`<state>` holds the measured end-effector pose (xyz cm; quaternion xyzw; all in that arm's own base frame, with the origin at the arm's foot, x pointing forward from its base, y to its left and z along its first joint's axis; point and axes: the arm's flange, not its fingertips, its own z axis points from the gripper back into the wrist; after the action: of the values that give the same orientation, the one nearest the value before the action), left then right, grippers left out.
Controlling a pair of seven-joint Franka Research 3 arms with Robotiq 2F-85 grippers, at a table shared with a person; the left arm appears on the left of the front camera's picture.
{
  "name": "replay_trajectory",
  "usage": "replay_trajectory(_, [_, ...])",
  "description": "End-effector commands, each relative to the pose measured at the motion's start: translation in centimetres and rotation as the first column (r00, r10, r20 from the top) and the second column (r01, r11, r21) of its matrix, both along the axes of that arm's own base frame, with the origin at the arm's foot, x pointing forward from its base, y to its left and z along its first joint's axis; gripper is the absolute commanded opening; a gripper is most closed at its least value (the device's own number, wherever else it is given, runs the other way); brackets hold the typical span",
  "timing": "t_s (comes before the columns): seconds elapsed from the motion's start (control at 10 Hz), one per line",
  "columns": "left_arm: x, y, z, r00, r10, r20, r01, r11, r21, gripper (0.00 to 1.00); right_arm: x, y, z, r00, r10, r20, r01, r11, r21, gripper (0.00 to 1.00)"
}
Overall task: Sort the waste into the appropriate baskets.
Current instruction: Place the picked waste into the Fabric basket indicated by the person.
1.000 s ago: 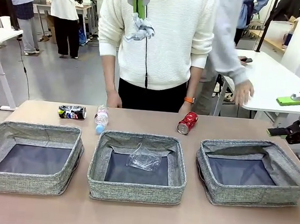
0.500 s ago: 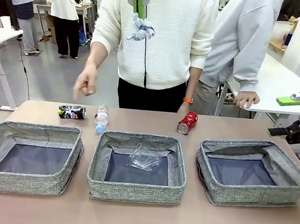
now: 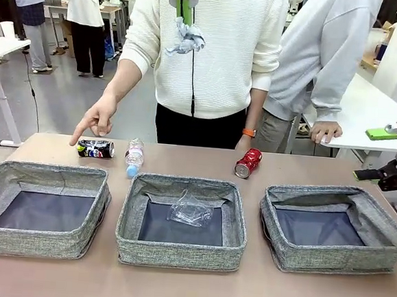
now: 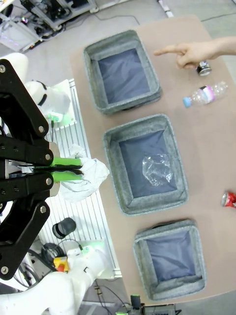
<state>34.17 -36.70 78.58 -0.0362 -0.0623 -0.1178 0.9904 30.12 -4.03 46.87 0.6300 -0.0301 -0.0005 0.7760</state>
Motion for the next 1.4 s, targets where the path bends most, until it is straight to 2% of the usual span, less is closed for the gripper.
replay_trajectory(0.0, [-0.1,0.4,0.4,1.0,0.007,0.008,-0.007,1.0,-0.002,0.02,0.0,0.2,0.5,1.0,-0.009,-0.015,0.01,1.0,0.019,1.0])
replay_trajectory(0.1, [0.0,0.0,0.0,1.0,0.0,0.0,0.0,1.0,0.0,0.02,0.0,0.2,0.5,1.0,-0.009,-0.015,0.01,1.0,0.019,1.0])
replay_trajectory(0.2, [-0.6,-0.1,-1.1,0.998,-0.018,0.064,0.014,0.998,0.055,0.02,0.0,0.2,0.5,1.0,-0.009,-0.015,0.01,1.0,0.019,1.0])
replay_trajectory(0.3, [-1.4,1.4,-2.9,0.999,-0.03,0.041,0.027,0.997,0.071,0.02,0.0,0.2,0.5,1.0,-0.009,-0.015,0.01,1.0,0.019,1.0])
replay_trajectory(0.5, [-5.8,9.3,-8.7,0.997,0.068,0.035,-0.071,0.994,0.086,0.02,0.0,0.2,0.5,1.0,-0.009,-0.015,0.01,1.0,0.019,1.0])
replay_trajectory(0.6, [-7.9,13.5,-11.4,0.981,0.185,0.061,-0.19,0.978,0.091,0.02,0.0,0.2,0.5,1.0,-0.009,-0.015,0.01,1.0,0.019,1.0])
replay_trajectory(0.7, [-9.8,17.1,-14.1,0.976,0.218,0.023,-0.219,0.974,0.061,0.02,0.0,0.2,0.5,1.0,-0.009,-0.015,0.01,1.0,0.019,1.0])
replay_trajectory(0.8, [-10.2,20.1,-16.9,0.957,0.29,0.014,-0.29,0.955,0.066,0.02,0.0,0.2,0.5,1.0,-0.009,-0.015,0.01,1.0,0.019,1.0])
replay_trajectory(0.9, [-9.4,23.0,-20.0,0.952,0.303,0.037,-0.305,0.951,0.057,0.02,0.0,0.2,0.5,1.0,-0.009,-0.015,0.01,1.0,0.019,1.0])
replay_trajectory(1.1, [-4.6,27.3,-26.8,0.891,0.445,0.088,-0.446,0.895,-0.016,0.02,0.0,0.2,0.5,1.0,-0.009,-0.015,0.01,1.0,0.019,1.0])
replay_trajectory(1.2, [-2.2,28.1,-28.9,0.877,0.475,0.069,-0.47,0.88,-0.07,0.02,0.0,0.2,0.5,1.0,-0.009,-0.015,0.01,1.0,0.019,1.0])
replay_trajectory(1.3, [0.3,29.0,-30.7,0.875,0.485,0.01,-0.48,0.868,-0.127,0.02,0.0,0.2,0.5,1.0,-0.009,-0.015,0.01,1.0,0.019,1.0])
